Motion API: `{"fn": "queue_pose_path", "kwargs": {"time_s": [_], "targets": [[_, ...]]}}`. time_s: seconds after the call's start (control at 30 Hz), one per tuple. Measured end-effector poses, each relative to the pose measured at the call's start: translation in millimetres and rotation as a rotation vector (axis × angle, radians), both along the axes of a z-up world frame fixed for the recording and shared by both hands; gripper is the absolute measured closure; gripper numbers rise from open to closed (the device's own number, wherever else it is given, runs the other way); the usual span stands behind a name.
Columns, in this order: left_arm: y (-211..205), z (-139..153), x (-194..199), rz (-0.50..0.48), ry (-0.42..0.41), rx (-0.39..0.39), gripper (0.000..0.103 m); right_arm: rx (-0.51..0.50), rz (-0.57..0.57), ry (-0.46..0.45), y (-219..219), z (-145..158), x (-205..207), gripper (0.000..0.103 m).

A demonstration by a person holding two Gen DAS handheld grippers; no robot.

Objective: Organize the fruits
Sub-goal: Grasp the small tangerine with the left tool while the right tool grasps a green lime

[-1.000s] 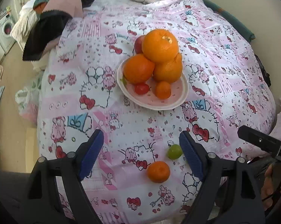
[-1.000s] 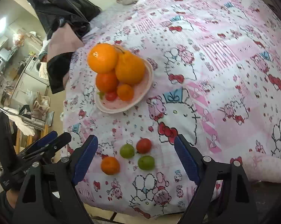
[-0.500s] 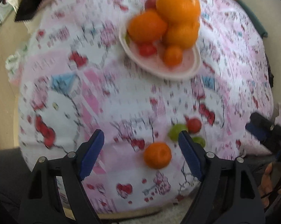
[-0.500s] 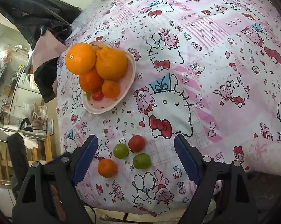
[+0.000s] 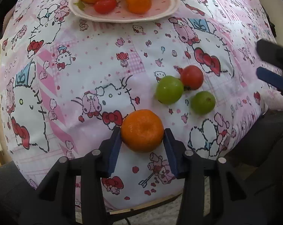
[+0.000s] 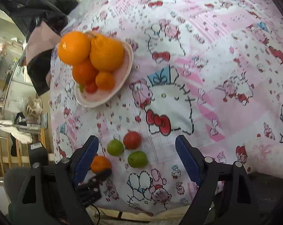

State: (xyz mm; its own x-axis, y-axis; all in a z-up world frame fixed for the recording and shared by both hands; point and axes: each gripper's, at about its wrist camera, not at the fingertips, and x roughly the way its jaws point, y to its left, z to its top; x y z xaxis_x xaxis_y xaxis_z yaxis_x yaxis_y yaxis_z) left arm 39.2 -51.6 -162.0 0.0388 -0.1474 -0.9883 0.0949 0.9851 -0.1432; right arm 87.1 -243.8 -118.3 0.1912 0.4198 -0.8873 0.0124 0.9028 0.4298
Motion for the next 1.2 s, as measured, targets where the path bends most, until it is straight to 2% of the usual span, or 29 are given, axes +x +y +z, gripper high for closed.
{"fn": "queue_pose_path", "kwargs": {"time_s": [0.1, 0.17, 0.2, 0.33, 0.47, 0.57, 0.73, 0.9, 0.97, 1.2], "targets": [[1, 7, -2, -0.007, -0.025, 0.006, 0.064, -0.020, 0.060, 0.064, 9, -16, -1, 0.017], [7, 15, -2, 0.015, -0.051, 0.012, 0.064, -0.043, 0.116, 0.095, 20, -25, -4, 0.024], [9, 18, -2, 0.026, -0.062, 0.018, 0.064, -0.055, 0.141, 0.101, 25, -28, -6, 0.030], [26, 34, 4, 0.091, -0.110, 0.021, 0.064, -0.124, 0.238, 0.106, 46, -38, -12, 0.043], [40, 42, 7, 0.130, -0.137, 0.016, 0.064, -0.201, 0.286, 0.101, 58, -47, -13, 0.047], [45, 44, 8, 0.138, -0.141, 0.005, 0.064, -0.241, 0.307, 0.090, 65, -50, -12, 0.050], [38, 45, 10, 0.129, -0.151, -0.002, 0.064, -0.251, 0.317, 0.087, 67, -52, -12, 0.052], [36, 45, 11, 0.124, -0.153, 0.000, 0.064, -0.271, 0.335, 0.073, 68, -53, -11, 0.062], [37, 46, 10, 0.122, -0.157, 0.006, 0.064, -0.268, 0.344, 0.062, 74, -52, -11, 0.068], [44, 43, 11, 0.145, -0.158, 0.024, 0.064, -0.218, 0.310, 0.043, 66, -40, -12, 0.069]]}}
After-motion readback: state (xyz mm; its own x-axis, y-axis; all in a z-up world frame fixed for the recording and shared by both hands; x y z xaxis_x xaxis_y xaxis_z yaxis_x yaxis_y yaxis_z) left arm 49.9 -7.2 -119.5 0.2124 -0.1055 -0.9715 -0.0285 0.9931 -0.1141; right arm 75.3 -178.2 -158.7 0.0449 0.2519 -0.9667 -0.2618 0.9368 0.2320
